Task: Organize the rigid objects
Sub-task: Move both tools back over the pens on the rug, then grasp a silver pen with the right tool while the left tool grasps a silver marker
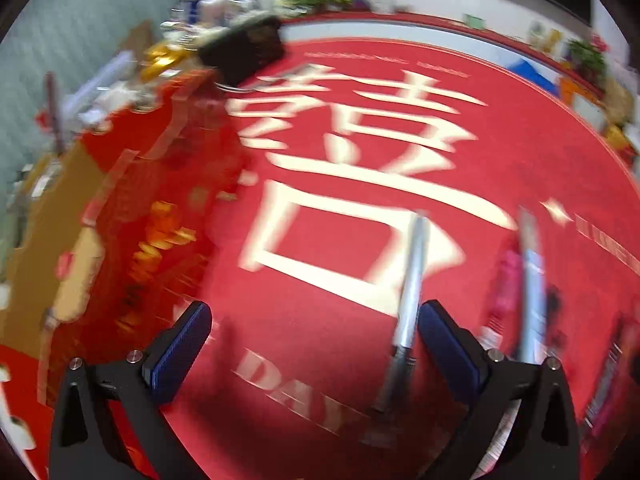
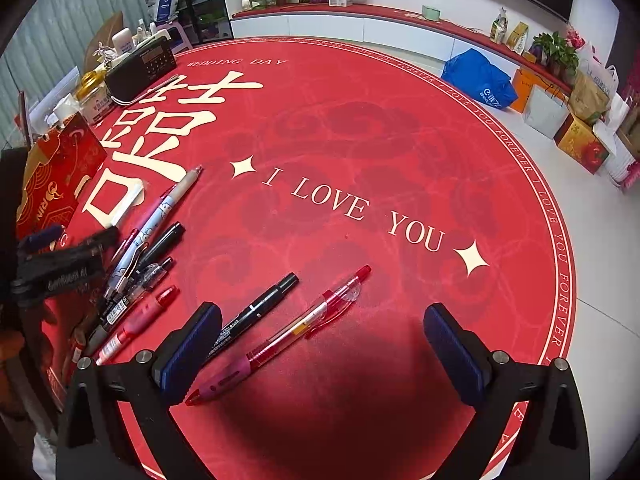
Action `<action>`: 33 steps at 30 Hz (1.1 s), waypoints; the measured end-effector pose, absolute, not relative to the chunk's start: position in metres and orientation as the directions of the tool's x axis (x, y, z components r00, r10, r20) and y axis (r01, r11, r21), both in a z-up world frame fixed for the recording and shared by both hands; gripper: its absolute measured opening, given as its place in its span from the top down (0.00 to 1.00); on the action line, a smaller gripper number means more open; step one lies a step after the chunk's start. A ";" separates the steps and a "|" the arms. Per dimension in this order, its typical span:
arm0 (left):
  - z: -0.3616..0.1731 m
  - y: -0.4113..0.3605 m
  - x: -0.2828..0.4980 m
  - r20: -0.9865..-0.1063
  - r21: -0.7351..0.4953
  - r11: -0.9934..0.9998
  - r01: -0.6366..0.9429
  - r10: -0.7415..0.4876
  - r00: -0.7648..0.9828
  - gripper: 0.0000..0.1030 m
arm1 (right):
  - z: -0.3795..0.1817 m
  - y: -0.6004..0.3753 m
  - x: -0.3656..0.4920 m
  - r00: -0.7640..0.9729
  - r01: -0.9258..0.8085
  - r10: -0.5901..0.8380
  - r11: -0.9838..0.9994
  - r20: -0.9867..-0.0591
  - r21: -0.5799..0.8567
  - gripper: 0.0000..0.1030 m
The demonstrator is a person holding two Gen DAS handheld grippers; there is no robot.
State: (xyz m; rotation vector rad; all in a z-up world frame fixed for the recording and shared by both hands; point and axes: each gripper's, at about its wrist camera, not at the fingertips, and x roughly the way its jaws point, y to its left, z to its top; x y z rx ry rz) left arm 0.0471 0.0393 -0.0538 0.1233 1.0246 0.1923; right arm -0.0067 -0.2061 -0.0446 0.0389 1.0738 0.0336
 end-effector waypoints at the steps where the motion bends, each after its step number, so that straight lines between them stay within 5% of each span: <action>1: -0.054 0.043 0.049 -0.834 0.190 0.974 -0.125 0.227 0.502 0.00 | -0.044 -0.207 -0.007 0.478 -0.004 0.044 0.999 -0.877 0.048 0.02; 6: -0.054 0.050 0.053 -0.829 0.178 0.959 -0.219 0.266 0.491 0.00 | -0.041 -0.209 -0.005 0.484 0.019 0.037 0.998 -0.874 0.053 0.02; 16: -0.062 0.071 0.037 -0.886 -0.007 0.951 -0.310 0.138 0.443 0.00 | -0.045 -0.124 0.057 0.451 -0.056 0.090 0.996 -0.888 0.072 0.02; 21: -0.061 0.072 0.028 -0.866 -0.011 0.945 -0.327 0.155 0.475 0.00 | -0.061 -0.097 0.076 0.396 -0.106 0.135 0.989 -0.909 0.100 0.31; 25: -0.062 0.070 0.030 -0.873 -0.009 0.946 -0.325 0.151 0.463 0.00 | -0.059 -0.114 0.076 0.401 -0.113 0.079 0.993 -0.913 0.036 0.84; 33: -0.062 0.049 0.042 -0.867 -0.011 0.956 -0.293 0.137 0.479 0.00 | -0.059 -0.152 0.080 0.408 -0.110 0.048 0.994 -0.912 0.003 0.87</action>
